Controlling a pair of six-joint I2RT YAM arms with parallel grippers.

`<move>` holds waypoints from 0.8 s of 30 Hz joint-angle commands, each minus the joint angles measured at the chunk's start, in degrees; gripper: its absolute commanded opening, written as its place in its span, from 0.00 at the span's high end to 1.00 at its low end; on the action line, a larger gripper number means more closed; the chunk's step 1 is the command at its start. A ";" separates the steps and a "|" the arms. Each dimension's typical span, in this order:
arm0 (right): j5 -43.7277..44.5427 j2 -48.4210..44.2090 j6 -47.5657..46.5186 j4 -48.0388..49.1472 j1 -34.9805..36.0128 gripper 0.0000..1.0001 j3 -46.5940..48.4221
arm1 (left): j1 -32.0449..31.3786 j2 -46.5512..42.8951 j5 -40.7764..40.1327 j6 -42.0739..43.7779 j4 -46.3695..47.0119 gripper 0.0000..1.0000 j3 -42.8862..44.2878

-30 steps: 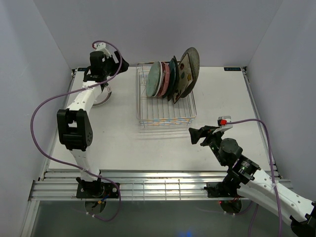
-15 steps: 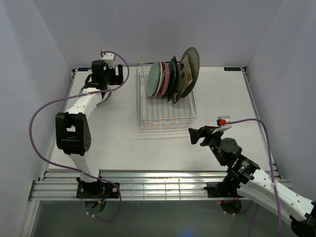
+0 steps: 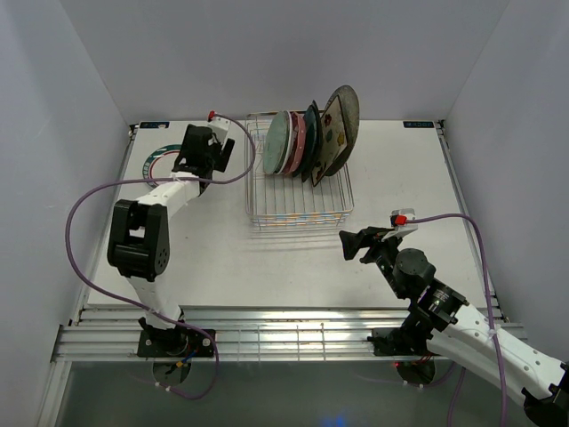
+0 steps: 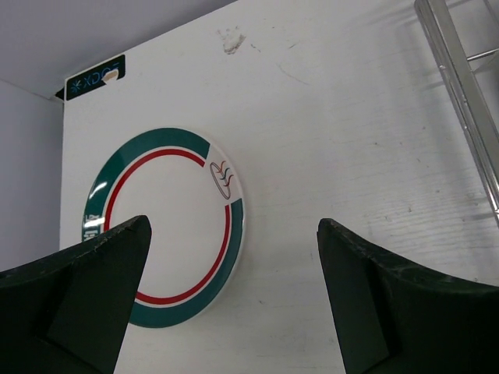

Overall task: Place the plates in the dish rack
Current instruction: Pick up the plate from the corner of the board.

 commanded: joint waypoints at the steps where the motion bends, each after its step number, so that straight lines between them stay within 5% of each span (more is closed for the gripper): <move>1: -0.14 -0.51 -0.25 2.82 -0.19 0.10 0.57 | -0.86 1.06 -6.45 5.31 3.86 0.02 -0.83; 24: -0.05 -0.60 -0.34 2.91 -0.19 0.10 0.49 | -1.48 10.91 -15.59 13.92 12.29 0.02 -2.42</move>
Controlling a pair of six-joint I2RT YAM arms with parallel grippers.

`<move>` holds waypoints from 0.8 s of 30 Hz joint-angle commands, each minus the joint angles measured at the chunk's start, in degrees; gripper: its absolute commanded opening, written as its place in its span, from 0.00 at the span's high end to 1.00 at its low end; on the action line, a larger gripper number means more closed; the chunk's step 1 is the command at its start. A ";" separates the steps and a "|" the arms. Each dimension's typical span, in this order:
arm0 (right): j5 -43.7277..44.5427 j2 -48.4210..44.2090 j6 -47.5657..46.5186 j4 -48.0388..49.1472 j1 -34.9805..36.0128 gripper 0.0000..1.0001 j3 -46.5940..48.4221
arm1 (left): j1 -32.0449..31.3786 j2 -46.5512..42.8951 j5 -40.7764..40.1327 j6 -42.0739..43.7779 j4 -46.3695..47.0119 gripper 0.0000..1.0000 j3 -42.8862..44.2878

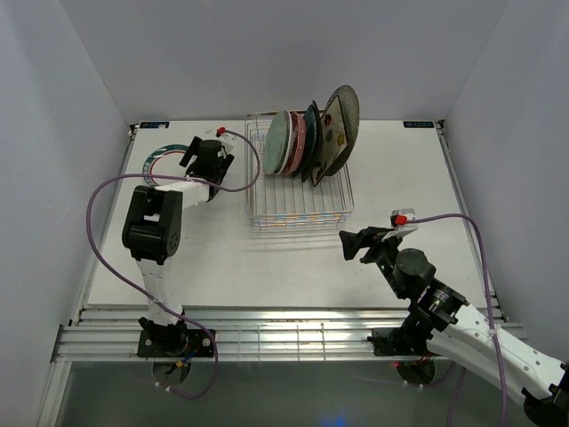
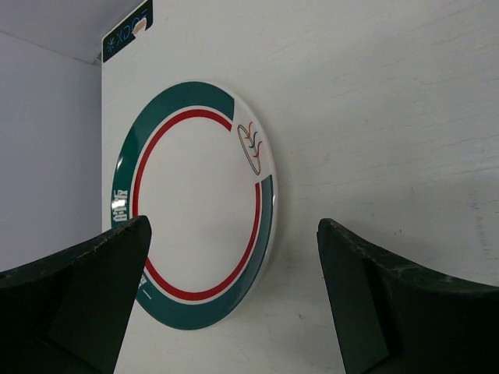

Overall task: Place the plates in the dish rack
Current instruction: Pick up the plate from the corner of the board.

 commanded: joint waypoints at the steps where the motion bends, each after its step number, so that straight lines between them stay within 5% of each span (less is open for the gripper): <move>1: -0.03 -0.53 -0.34 2.97 -0.19 0.10 0.57 | -0.08 1.51 -3.31 3.20 3.81 0.02 -0.60; 24: -0.21 -1.32 -0.34 2.89 -0.19 0.10 0.31 | 1.86 5.56 -5.78 4.79 7.24 0.08 -0.25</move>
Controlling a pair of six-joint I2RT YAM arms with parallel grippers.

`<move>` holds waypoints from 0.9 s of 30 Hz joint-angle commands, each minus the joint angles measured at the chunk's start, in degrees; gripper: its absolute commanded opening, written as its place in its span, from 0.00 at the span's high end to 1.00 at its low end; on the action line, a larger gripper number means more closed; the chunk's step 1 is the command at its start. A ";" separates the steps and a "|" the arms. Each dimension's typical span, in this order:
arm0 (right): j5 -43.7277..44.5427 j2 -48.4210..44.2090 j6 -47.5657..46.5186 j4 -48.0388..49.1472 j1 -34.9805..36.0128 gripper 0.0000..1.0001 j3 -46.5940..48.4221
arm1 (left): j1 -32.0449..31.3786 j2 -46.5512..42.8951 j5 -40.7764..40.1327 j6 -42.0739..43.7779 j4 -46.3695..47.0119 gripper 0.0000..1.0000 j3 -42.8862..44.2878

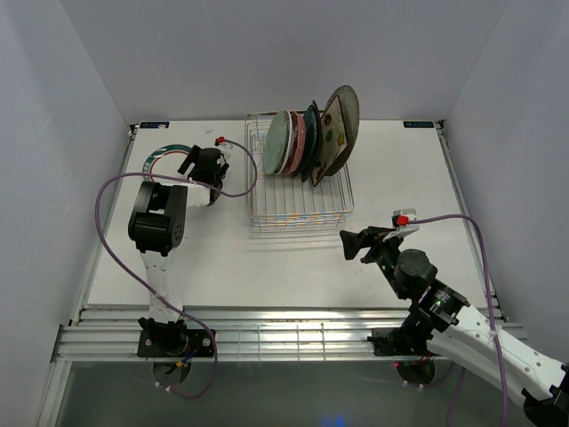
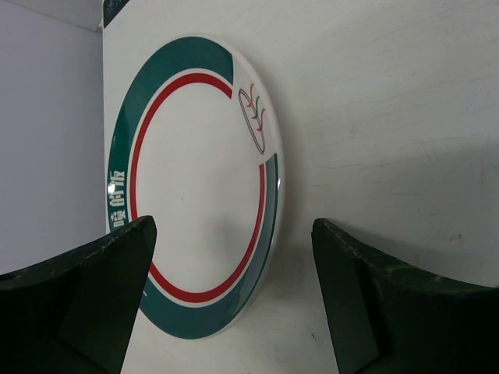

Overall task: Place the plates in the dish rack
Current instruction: Pick up the plate from the corner of the board.

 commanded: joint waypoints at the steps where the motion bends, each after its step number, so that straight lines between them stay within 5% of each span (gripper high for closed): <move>1: -0.21 -0.56 -0.25 2.80 -0.19 0.10 0.31 | 0.78 -0.43 -1.23 -0.15 0.86 0.09 0.80; 27: -0.20 -1.61 -0.16 2.27 -0.19 0.10 0.22 | 1.49 3.26 -3.34 2.83 4.03 0.29 0.80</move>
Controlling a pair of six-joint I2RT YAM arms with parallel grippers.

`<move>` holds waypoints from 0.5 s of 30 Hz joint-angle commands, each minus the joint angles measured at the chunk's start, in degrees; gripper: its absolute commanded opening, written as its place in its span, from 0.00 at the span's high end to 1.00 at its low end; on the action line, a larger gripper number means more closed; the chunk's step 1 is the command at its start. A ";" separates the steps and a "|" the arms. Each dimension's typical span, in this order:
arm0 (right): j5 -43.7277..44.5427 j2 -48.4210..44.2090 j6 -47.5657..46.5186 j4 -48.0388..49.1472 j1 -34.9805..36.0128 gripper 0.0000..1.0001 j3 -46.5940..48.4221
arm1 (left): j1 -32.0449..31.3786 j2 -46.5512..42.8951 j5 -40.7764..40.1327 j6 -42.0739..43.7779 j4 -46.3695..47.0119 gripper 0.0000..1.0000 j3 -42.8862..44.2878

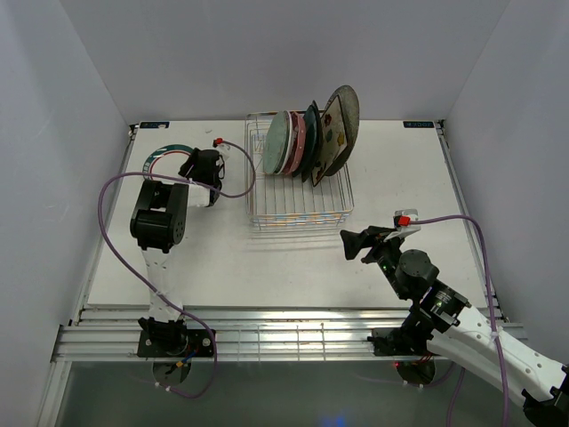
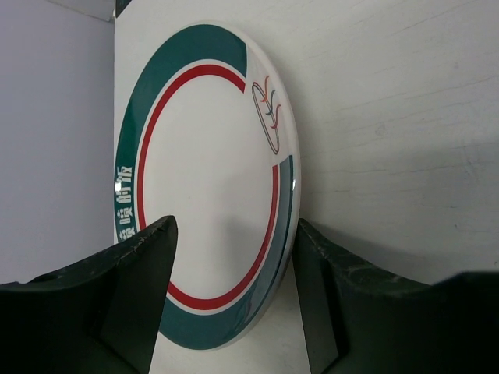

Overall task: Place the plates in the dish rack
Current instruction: Pick up the plate from the corner of the board.

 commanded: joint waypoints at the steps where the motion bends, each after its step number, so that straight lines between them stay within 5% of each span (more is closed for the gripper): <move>1: -0.14 -0.83 -0.16 2.32 -0.19 0.10 0.22 | 0.33 0.53 -1.02 1.06 0.81 0.30 0.78; 11: -0.05 -1.00 -0.08 2.23 -0.10 0.10 0.13 | 0.33 1.94 -1.73 2.47 3.01 0.39 0.25; 15: -0.14 -0.92 -0.08 2.23 -0.19 0.10 0.22 | 0.33 1.94 -1.38 2.47 3.19 0.54 -0.01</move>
